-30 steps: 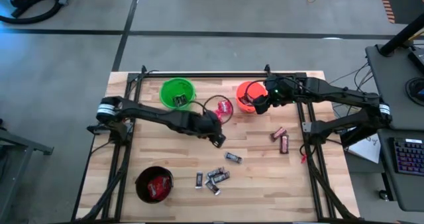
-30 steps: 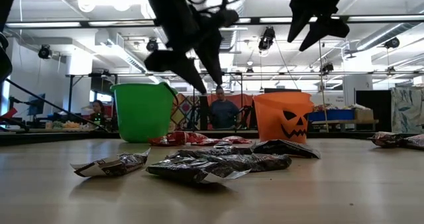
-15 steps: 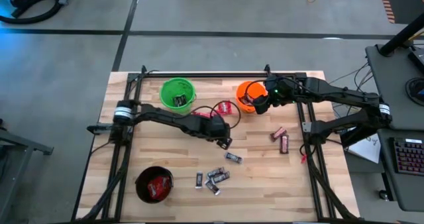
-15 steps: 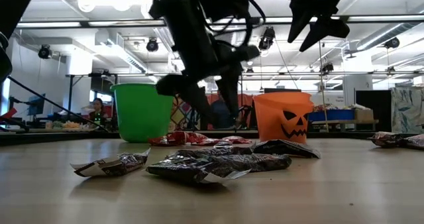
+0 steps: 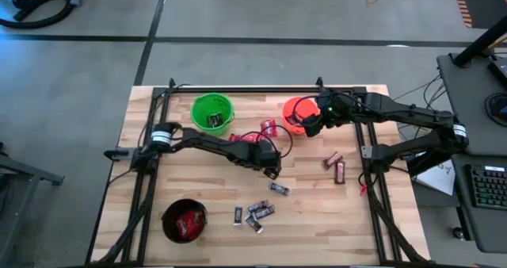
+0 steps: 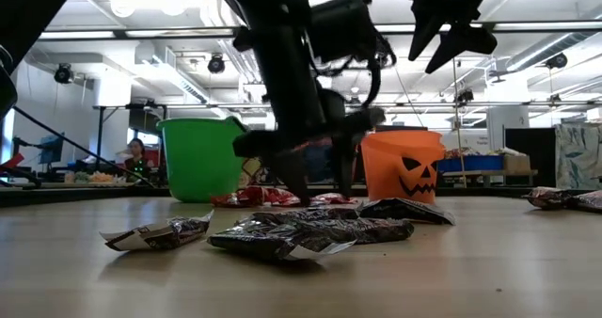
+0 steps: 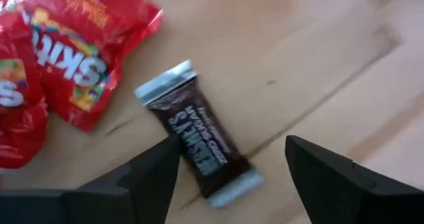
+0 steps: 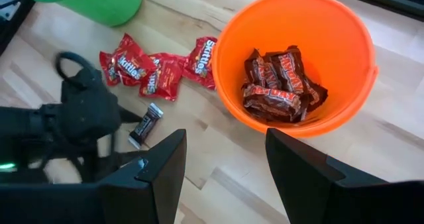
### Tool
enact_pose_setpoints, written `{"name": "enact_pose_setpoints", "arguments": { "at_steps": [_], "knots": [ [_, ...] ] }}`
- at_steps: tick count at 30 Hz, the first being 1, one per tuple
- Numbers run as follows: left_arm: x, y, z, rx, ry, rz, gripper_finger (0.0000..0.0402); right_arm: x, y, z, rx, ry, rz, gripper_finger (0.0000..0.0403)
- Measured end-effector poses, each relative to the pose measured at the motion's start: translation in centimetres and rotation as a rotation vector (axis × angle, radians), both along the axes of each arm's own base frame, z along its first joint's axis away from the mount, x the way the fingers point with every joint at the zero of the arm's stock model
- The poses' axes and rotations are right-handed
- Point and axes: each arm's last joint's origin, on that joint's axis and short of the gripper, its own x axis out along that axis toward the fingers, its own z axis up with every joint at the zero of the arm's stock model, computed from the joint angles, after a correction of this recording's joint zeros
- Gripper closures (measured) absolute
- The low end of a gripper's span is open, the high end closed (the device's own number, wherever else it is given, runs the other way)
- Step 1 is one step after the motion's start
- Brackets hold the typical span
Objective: Sort candy
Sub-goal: Put the black chocolate into the green bucket
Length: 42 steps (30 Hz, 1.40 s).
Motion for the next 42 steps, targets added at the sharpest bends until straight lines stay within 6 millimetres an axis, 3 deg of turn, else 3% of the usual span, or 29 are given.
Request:
{"name": "enact_pose_setpoints", "arguments": {
  "at_steps": [9, 23, 28, 32, 38, 42],
  "knots": [
    [-0.1, 0.2, -0.8, 0.045, 0.027, 0.032, 0.0196, 0.0, 0.1, 0.0, 0.020, -0.003, 0.017, 0.0204],
    [-0.5, 0.3, -1.3, 0.049, 0.052, 0.049, 0.0315, 0.0, 0.1, -0.1, 0.016, 0.011, 0.028, 0.0204],
    [-0.7, 0.3, -0.6, 0.028, 0.051, 0.021, 0.0327, -0.3, 0.2, -0.3, 0.025, 0.042, 0.028, 0.0204],
    [-1.3, 0.2, 1.7, 0.016, 0.032, -0.030, 0.0331, -0.4, 0.2, -0.4, 0.029, 0.060, 0.029, 0.0204],
    [-3.4, 0.3, 8.2, 0.049, -0.049, -0.136, 0.0332, -0.4, 0.2, -0.4, 0.022, 0.060, 0.037, 0.0204],
    [-6.0, 0.7, 13.2, 0.075, -0.122, -0.167, 0.0332, -0.4, 0.2, -0.4, 0.018, 0.056, 0.042, 0.0204]
  ]
}}
